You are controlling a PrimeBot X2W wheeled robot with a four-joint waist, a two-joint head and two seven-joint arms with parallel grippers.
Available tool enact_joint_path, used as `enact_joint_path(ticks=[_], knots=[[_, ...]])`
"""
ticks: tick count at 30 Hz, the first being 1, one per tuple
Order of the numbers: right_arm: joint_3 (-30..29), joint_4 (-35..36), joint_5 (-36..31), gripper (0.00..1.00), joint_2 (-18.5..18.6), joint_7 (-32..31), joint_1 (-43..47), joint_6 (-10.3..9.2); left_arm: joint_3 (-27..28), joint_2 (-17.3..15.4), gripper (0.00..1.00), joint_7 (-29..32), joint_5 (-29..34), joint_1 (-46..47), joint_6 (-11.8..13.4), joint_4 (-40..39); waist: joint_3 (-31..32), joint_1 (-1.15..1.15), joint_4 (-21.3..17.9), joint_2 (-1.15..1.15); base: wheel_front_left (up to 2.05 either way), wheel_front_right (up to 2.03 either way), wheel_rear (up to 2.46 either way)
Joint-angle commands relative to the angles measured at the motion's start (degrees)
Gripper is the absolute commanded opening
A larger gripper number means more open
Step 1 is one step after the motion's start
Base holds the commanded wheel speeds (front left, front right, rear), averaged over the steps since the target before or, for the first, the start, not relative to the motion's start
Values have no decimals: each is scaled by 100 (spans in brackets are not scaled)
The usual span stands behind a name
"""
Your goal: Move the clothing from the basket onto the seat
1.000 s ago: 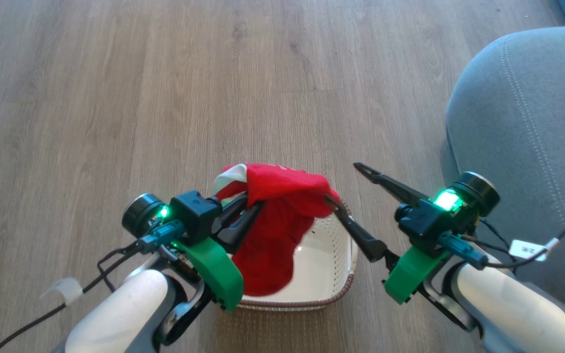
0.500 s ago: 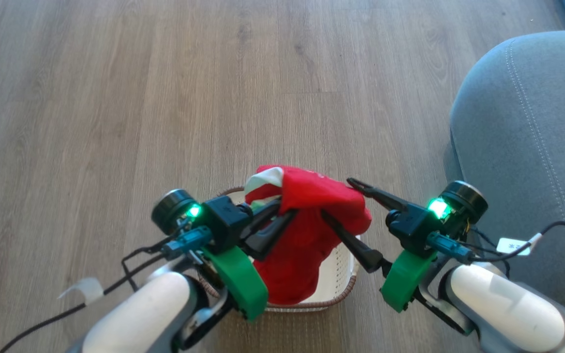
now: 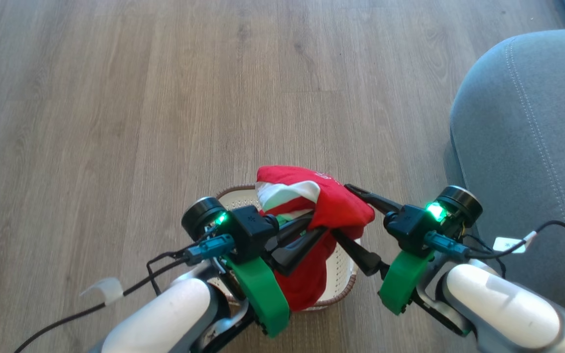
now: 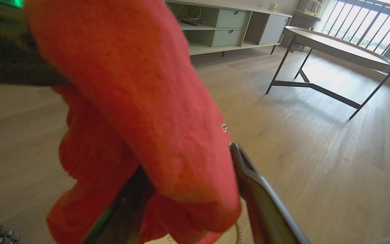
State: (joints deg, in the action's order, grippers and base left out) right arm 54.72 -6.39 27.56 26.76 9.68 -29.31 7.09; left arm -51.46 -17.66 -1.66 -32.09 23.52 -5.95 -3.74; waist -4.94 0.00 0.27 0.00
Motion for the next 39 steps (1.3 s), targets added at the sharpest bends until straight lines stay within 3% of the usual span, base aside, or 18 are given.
enact_joint_path(ticks=[1, 2, 3, 4, 24, 31, 33, 36, 37, 38, 39], knots=[[9, 136, 62, 49, 19, 79, -129, 40, 180, -15, 0, -71, -27, 345, -27, -143, -8, 0, -1, 0, 0, 0, 0], [36, 138, 89, 31, 19, 81, -137, 40, 159, -2, 0, -80, -44, 348, -34, -120, -10, 0, -4, 0, 0, 0, 0], [36, 138, 89, 31, 19, 81, -137, 40, 159, -2, 0, -80, -44, 348, -34, -120, -10, 0, -4, 0, 0, 0, 0], [89, 147, 142, 0, 26, 75, -155, 40, 135, 6, 0, -109, -58, 358, -43, -74, -15, 0, -12, 0, 0, 0, 0], [37, 153, 424, 0, 133, 85, -168, 40, 130, -42, 0, -239, -61, 423, 5, 133, -64, 0, -106, 0, 0, 0, 0], [-36, 150, 419, 0, 126, 86, -144, 40, 111, -57, 15, -263, -47, 435, 31, 174, -62, 0, -115, 0, 0, 0, 0], [-51, 148, 414, 0, 119, 88, -128, 40, 107, -64, 22, -270, -47, 430, 42, 187, -55, 0, -119, 0, 0, 0, 0], [-70, 148, 407, 0, 114, 92, -106, 40, 99, -77, 42, -276, -36, 430, 60, 197, -49, 0, -123, 0, 0, 0, 0], [-78, 148, 405, 0, 112, 93, -99, 40, 96, -83, 56, -277, -25, 432, 71, 201, -46, 0, -126, 0, 0, 0, 0], [-96, 149, 402, 0, 108, 96, -86, 40, 95, -88, 100, -286, -14, 430, 93, 208, -41, 0, -134, 0, 0, 0, 0], [-107, 150, 401, 0, 107, 97, -81, 40, 97, -91, 100, -293, -6, 431, 108, 213, -42, 0, -139, 0, 0, 0, 0]])
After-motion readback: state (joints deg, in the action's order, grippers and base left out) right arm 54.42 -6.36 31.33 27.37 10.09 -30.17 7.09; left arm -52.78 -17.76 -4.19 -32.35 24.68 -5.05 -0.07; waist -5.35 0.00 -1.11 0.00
